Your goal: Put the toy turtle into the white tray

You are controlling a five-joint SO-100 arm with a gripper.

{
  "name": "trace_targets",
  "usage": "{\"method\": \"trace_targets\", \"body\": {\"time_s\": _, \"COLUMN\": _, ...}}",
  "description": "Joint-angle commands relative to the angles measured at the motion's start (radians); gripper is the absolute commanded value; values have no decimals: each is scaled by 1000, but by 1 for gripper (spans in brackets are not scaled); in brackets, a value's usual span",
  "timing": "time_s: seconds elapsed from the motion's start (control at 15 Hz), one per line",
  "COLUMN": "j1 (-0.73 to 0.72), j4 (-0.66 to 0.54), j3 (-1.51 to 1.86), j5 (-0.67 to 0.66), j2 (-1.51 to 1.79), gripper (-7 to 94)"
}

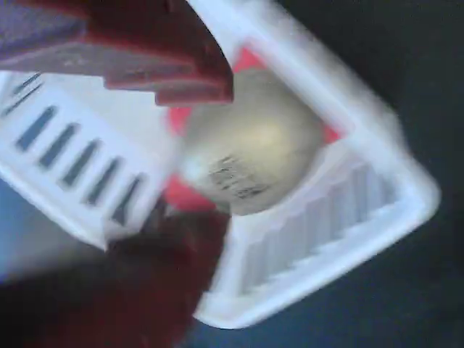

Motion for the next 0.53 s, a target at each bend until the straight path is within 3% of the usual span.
{"method": "trace_targets", "body": {"time_s": 0.0, "j1": -118, "j4": -164, "j3": 334, "j5": 34, "j2": 288, "gripper": 0}}
{"method": "trace_targets", "body": {"time_s": 0.13, "j1": -252, "j4": -344, "j3": 632, "j5": 23, "j2": 457, "gripper": 0}}
{"method": "trace_targets", "body": {"time_s": 0.33, "j1": -385, "j4": -477, "j3": 890, "j5": 21, "j2": 569, "gripper": 0}}
{"method": "trace_targets", "body": {"time_s": 0.47, "j1": -459, "j4": -661, "j3": 1178, "j5": -6, "j2": 681, "gripper": 0}}
